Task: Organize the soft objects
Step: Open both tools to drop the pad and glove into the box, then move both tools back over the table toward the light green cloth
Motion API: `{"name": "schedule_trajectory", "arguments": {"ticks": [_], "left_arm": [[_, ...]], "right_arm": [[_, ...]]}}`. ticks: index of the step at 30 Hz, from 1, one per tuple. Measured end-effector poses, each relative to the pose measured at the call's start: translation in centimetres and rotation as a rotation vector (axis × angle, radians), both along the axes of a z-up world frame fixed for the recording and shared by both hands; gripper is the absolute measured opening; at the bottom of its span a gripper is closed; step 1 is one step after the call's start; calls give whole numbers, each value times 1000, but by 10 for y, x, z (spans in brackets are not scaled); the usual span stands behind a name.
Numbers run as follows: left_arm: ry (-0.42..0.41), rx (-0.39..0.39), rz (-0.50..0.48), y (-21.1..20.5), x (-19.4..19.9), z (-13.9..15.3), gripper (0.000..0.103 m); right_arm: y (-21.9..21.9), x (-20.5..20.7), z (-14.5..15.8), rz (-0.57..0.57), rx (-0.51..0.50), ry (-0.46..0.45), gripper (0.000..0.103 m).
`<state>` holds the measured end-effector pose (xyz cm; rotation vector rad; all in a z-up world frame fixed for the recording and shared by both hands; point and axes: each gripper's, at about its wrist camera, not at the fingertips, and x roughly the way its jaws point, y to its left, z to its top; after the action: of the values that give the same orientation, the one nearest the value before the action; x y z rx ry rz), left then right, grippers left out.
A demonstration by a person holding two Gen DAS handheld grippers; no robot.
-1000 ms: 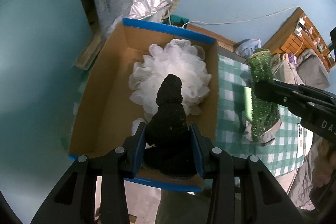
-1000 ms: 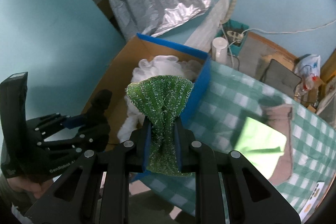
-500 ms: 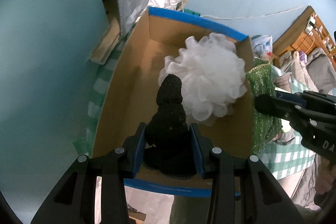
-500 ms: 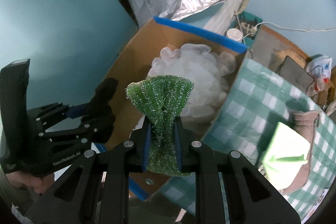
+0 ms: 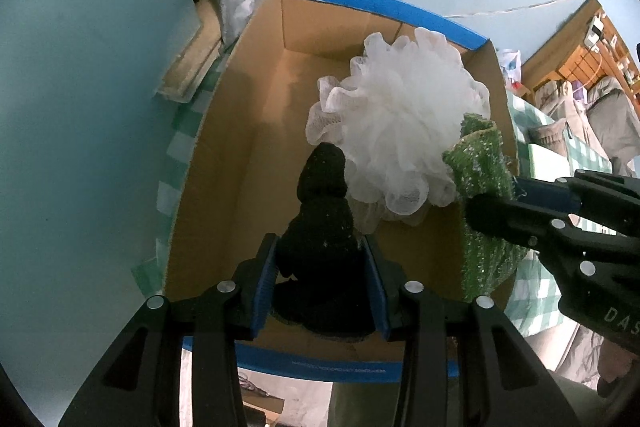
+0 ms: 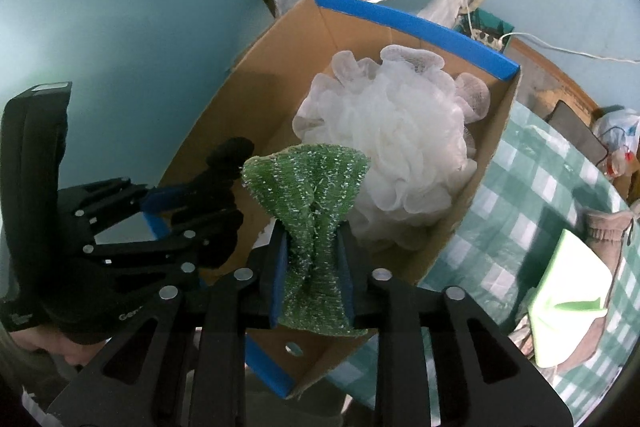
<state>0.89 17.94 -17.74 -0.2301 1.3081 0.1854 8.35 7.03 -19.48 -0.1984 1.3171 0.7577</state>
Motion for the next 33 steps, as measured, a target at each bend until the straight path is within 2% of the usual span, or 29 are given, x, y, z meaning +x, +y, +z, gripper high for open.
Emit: {"name": "schedule_trajectory", "arguments": {"ticks": [3,5,7,9,18,33], "left_arm": [[-12,5,6,2,-1,2,54],[-23,7,14,3,-2,4,56],[-23,3,22,4,-3,6,56],[-29,1,28,4,-4,8,56],[-59,-2,19,-8,-7,23,57],[-101,-15,-41,-52,-1,46,58]], "right_arm": [[-1,1,3,-13,1,-8,34],[-3,1,6,-17,0,-16,40],[-5,2,10,-24,-4,-33,51],[-8,2,14,-29,1,-43,55],[-21,4,34,-50,11,-89,64],[-75,6,57,-124,30,-108,65]]}}
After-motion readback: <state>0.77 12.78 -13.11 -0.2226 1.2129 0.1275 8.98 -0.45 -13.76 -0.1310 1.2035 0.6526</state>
